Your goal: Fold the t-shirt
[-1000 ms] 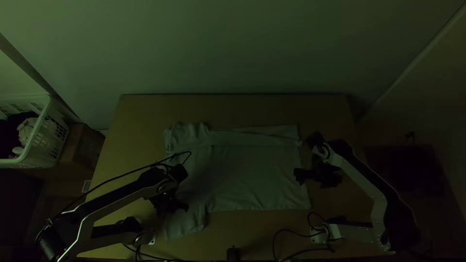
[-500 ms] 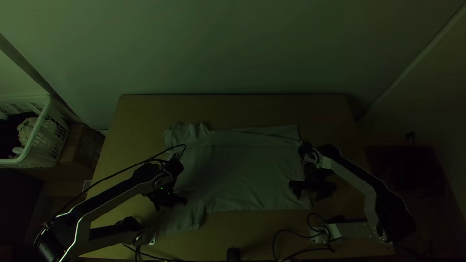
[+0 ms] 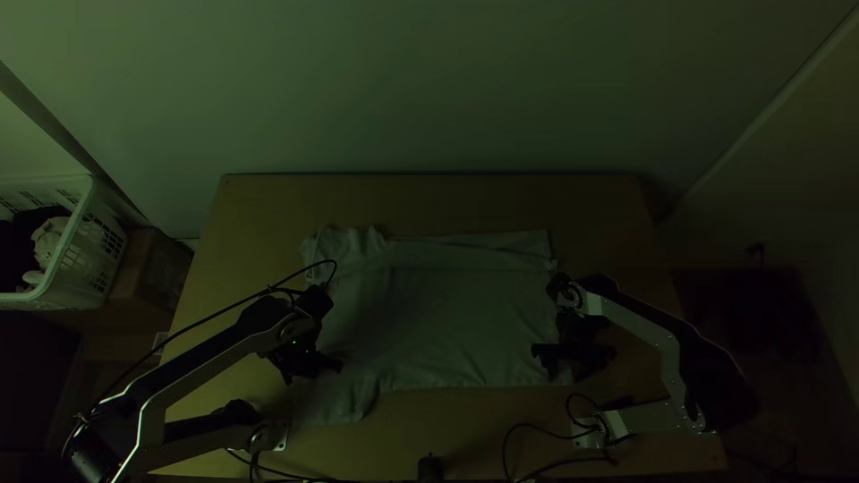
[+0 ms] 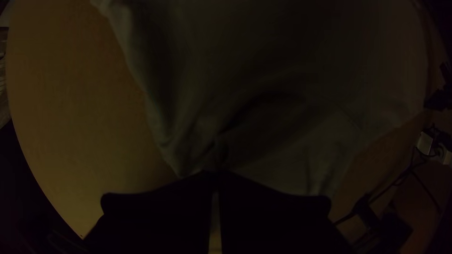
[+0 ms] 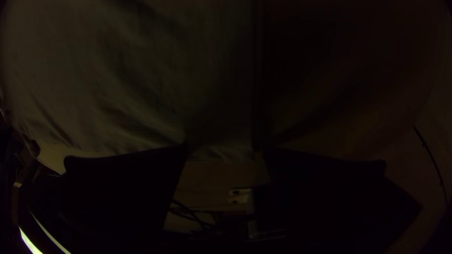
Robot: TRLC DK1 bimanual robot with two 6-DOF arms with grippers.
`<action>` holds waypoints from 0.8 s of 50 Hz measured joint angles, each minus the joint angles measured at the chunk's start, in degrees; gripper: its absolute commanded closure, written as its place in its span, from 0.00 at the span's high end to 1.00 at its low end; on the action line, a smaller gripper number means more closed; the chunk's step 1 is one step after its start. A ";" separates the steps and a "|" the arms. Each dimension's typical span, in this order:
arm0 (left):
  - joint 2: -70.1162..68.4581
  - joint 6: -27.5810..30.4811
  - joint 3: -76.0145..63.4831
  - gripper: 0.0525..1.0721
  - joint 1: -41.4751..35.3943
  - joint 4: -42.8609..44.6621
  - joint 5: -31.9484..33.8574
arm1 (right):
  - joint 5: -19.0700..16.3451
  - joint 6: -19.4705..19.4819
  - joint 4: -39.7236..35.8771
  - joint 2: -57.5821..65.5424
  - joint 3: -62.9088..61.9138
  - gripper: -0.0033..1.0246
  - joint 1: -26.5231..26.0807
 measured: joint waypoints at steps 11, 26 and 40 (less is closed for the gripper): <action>-0.76 0.42 0.22 0.03 1.77 -0.09 0.00 | -0.63 -2.54 1.20 -0.85 -0.79 0.03 0.09; -2.36 1.73 2.86 0.03 6.25 -0.52 0.00 | 0.66 -4.24 1.55 -11.26 0.90 0.03 1.31; -2.93 4.61 7.34 0.03 11.91 -1.86 0.00 | 1.14 -4.44 0.68 -13.18 7.82 0.03 -1.33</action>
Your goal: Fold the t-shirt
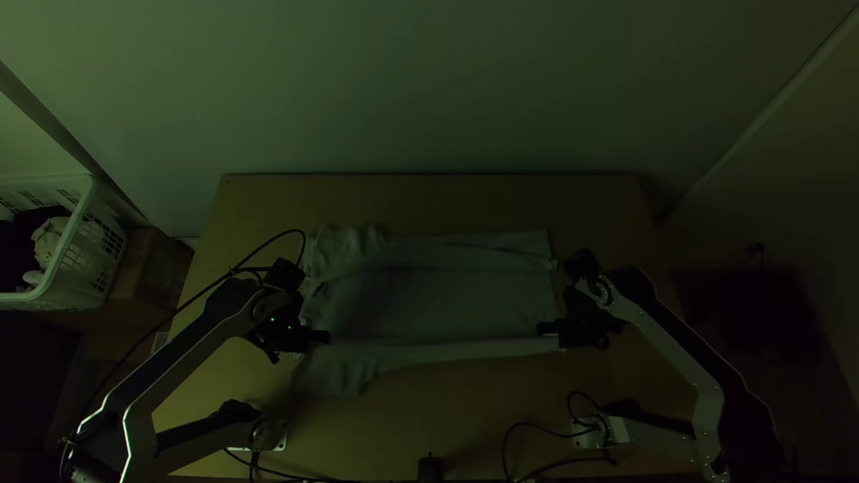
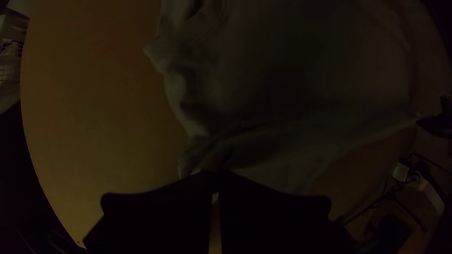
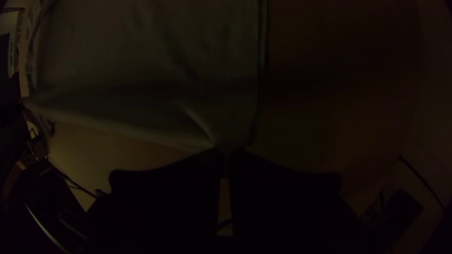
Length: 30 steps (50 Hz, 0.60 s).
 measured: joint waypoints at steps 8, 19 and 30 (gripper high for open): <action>0.24 2.32 4.90 0.03 4.39 0.00 0.02 | 1.36 0.04 -0.24 0.44 4.50 0.03 0.00; 4.33 4.63 13.42 0.03 7.56 0.00 0.02 | 2.54 0.33 2.32 4.39 8.46 0.03 -0.90; 9.62 5.99 20.17 0.03 8.87 0.00 0.02 | 2.99 0.48 6.56 9.70 12.52 0.03 -3.06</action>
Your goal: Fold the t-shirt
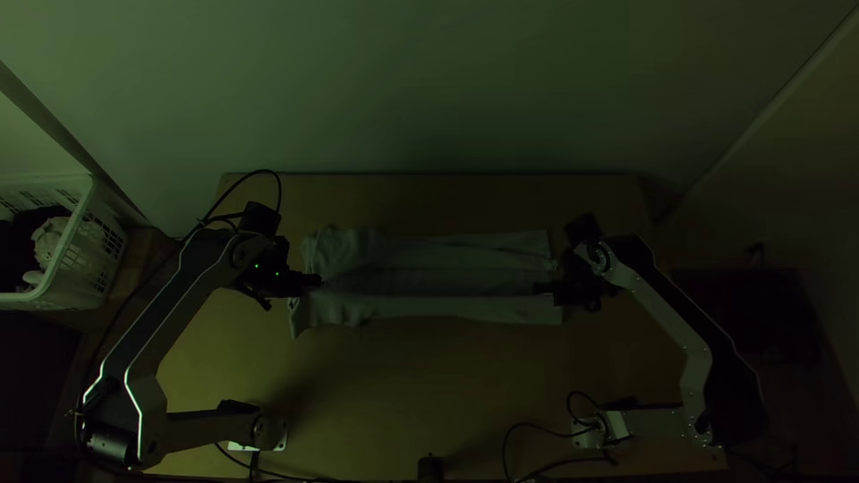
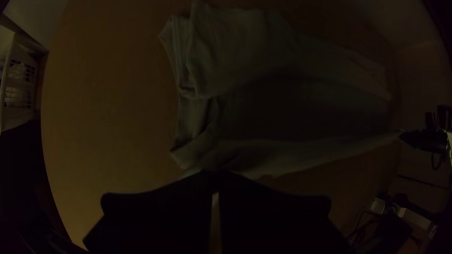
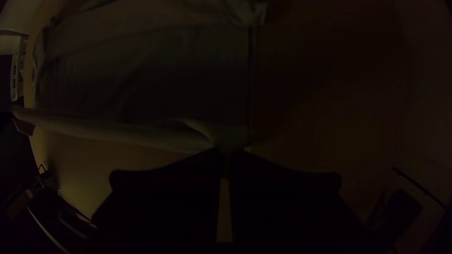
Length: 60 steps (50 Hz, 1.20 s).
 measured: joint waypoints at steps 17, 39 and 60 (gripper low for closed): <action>6.10 1.64 6.25 0.03 1.99 -0.04 0.00 | 0.44 -0.02 3.15 8.68 9.03 0.03 -2.16; 14.91 2.71 14.75 0.08 3.58 -0.15 0.00 | 0.46 -0.04 3.43 21.79 22.97 0.03 -3.96; 28.33 3.15 27.32 0.96 5.60 -0.02 1.68 | 0.66 1.36 4.31 32.94 35.34 0.48 -5.81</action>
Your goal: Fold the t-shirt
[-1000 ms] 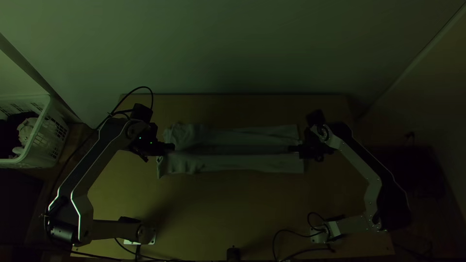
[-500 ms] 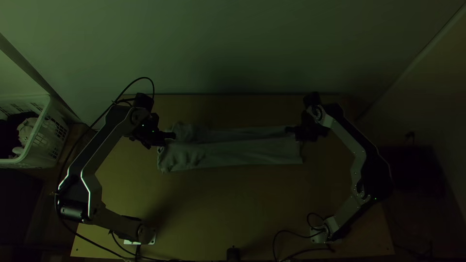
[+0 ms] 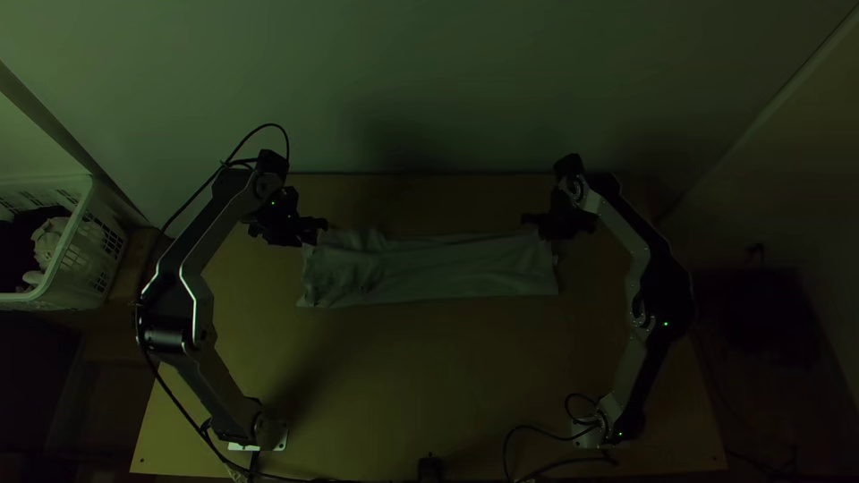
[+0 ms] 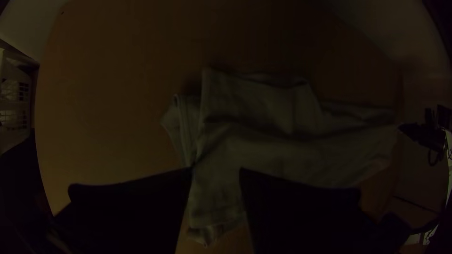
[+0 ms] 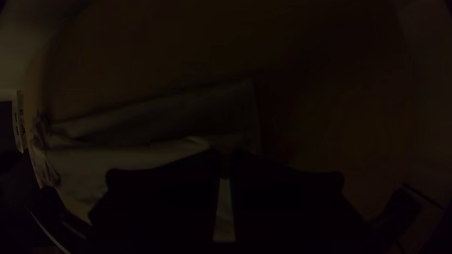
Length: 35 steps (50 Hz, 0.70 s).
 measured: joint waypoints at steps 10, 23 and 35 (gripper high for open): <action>3.30 -0.28 4.72 0.96 1.14 2.08 4.09 | 0.85 1.49 0.81 4.02 8.15 0.96 -3.04; 2.89 -2.05 6.12 0.96 7.02 5.16 16.13 | 4.17 1.38 -0.33 3.76 11.96 0.96 -4.90; -0.92 -3.06 3.13 0.96 14.60 6.49 26.82 | 4.28 1.42 -1.55 -1.88 11.96 0.96 -5.09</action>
